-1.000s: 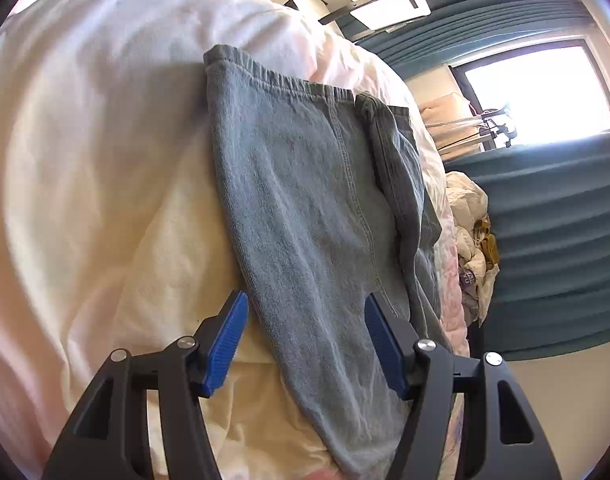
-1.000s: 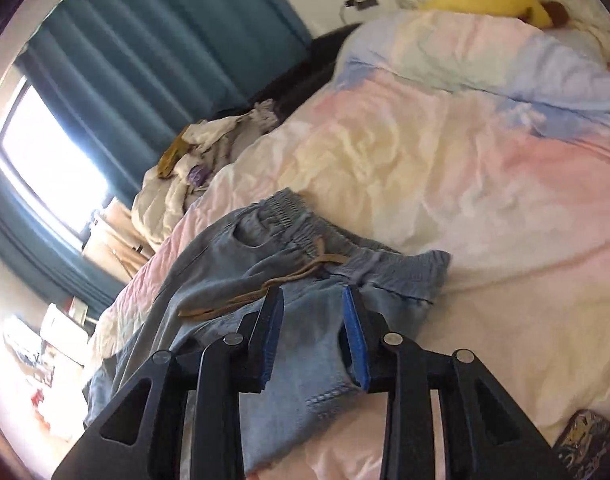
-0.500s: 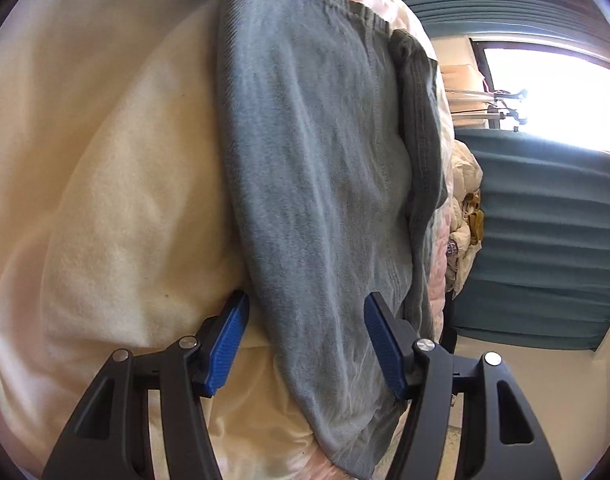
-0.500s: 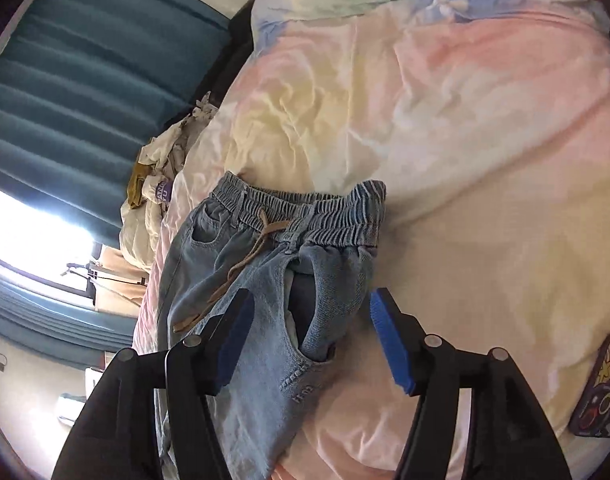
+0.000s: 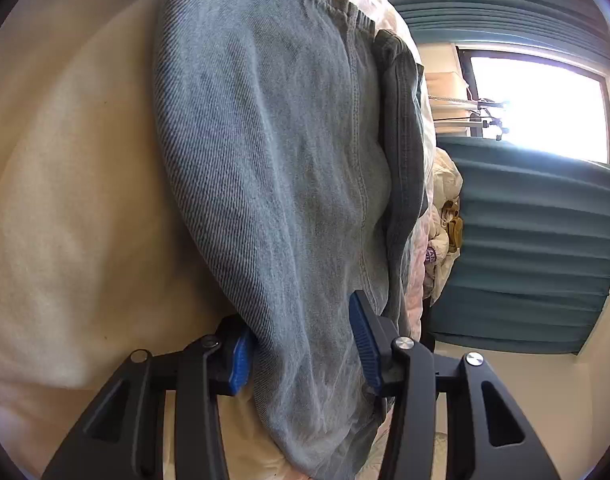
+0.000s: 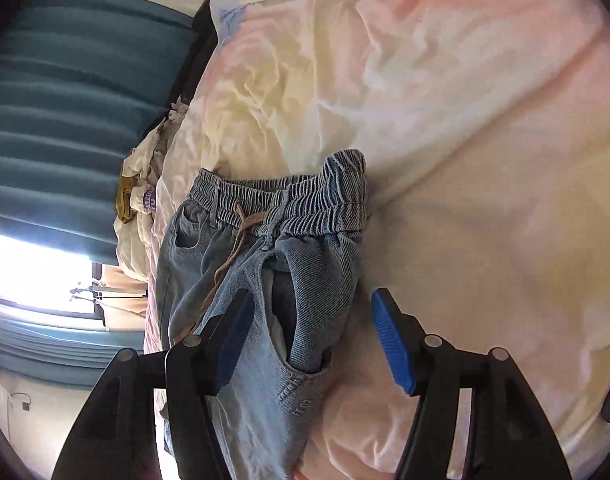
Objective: Fold clothes
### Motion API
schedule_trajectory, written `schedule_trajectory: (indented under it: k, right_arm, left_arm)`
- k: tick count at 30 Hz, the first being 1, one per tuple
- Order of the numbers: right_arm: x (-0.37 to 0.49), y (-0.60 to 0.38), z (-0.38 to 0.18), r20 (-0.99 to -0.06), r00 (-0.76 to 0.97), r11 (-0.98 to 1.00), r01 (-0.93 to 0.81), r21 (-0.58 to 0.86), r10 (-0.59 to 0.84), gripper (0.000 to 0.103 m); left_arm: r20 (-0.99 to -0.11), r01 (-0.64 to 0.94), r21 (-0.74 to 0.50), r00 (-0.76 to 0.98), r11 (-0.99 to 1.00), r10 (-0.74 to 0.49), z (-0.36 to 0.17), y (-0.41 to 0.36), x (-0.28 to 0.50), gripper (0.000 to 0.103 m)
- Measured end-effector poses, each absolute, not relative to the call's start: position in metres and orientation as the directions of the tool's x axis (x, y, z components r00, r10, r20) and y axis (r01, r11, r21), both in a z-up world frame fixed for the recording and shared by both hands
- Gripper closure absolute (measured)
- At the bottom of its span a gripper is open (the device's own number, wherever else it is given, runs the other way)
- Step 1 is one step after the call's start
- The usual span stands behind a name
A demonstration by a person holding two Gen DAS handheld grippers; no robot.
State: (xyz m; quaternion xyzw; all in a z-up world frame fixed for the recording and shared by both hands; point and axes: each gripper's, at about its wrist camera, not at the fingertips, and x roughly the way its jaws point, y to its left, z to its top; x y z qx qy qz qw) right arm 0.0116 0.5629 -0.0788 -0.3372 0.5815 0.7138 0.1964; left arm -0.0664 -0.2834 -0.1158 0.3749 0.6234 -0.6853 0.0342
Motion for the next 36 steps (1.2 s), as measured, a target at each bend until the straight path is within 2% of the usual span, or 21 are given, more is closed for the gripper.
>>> schedule_trajectory:
  k: [2,3,5,7,8,9,10,12,14,15,16,17,24,29,36]
  right_arm:
    - [0.003,0.563,-0.082,-0.708,-0.695,-0.246,-0.670,0.700,-0.122,0.041]
    - [-0.002,0.563,-0.083,-0.709,-0.694,-0.249,-0.670,0.700,-0.126,0.041]
    - [-0.010,0.562,-0.085,-0.717,-0.686,-0.260,-0.675,0.690,-0.122,0.041]
    - [-0.015,0.564,-0.091,-0.734,-0.669,-0.254,-0.694,0.673,-0.118,0.042]
    - [-0.018,0.565,-0.095,-0.750,-0.651,-0.253,-0.710,0.657,-0.119,0.042]
    - [-0.022,0.565,-0.099,-0.765,-0.632,-0.255,-0.725,0.640,-0.123,0.043]
    - [-0.024,0.566,-0.103,-0.769,-0.626,-0.250,-0.730,0.636,-0.129,0.052]
    - [-0.025,0.567,-0.108,-0.767,-0.628,-0.236,-0.731,0.640,-0.134,0.057]
    - [-0.025,0.567,-0.107,-0.764,-0.634,-0.244,-0.726,0.642,-0.124,0.072]
    - [-0.024,0.567,-0.104,-0.753,-0.646,-0.255,-0.713,0.653,-0.122,0.085]
    - [-0.024,0.566,-0.101,-0.742,-0.659,-0.266,-0.699,0.664,-0.121,0.091]
    - [-0.024,0.565,-0.095,-0.731,-0.672,-0.289,-0.682,0.672,-0.117,0.093]
    - [-0.025,0.547,-0.043,-0.640,-0.763,-0.493,-0.526,0.693,-0.086,0.096]
    - [-0.003,0.560,-0.044,-0.580,-0.813,-0.378,-0.521,0.765,-0.055,0.097]
    - [-0.010,0.568,-0.051,-0.603,-0.795,-0.353,-0.545,0.760,-0.070,0.097]
  left_arm:
    - [-0.566,0.512,-0.824,-0.712,-0.244,0.416,-0.114,-0.282,-0.070,0.065]
    - [-0.570,0.512,-0.821,-0.709,-0.254,0.415,-0.113,-0.282,-0.072,0.073]
    - [-0.568,0.507,-0.823,-0.711,-0.258,0.415,-0.113,-0.283,-0.074,0.076]
    - [-0.570,0.500,-0.821,-0.712,-0.274,0.411,-0.112,-0.285,-0.072,0.092]
    - [-0.574,0.497,-0.819,-0.711,-0.288,0.406,-0.111,-0.286,-0.071,0.095]
    - [-0.575,0.493,-0.818,-0.713,-0.296,0.402,-0.110,-0.286,-0.071,0.096]
    - [-0.573,0.489,-0.819,-0.717,-0.299,0.396,-0.108,-0.286,-0.070,0.097]
    - [-0.572,0.485,-0.820,-0.724,-0.305,0.386,-0.106,-0.286,-0.070,0.098]
    - [-0.576,0.486,-0.816,-0.728,-0.313,0.373,-0.103,-0.285,-0.069,0.099]
    - [-0.573,0.481,-0.817,-0.733,-0.316,0.366,-0.101,-0.285,-0.067,0.099]
    - [-0.566,0.473,-0.822,-0.741,-0.318,0.361,-0.097,-0.284,-0.066,0.099]
    - [-0.557,0.462,-0.827,-0.750,-0.320,0.356,-0.094,-0.284,-0.064,0.099]
    - [-0.528,0.415,-0.836,-0.787,-0.360,0.319,-0.071,-0.284,-0.055,0.099]
    - [-0.545,0.436,-0.824,-0.787,-0.363,0.290,-0.068,-0.281,-0.046,0.100]
    - [-0.574,0.440,-0.789,-0.777,-0.430,0.258,-0.051,-0.279,-0.058,0.100]
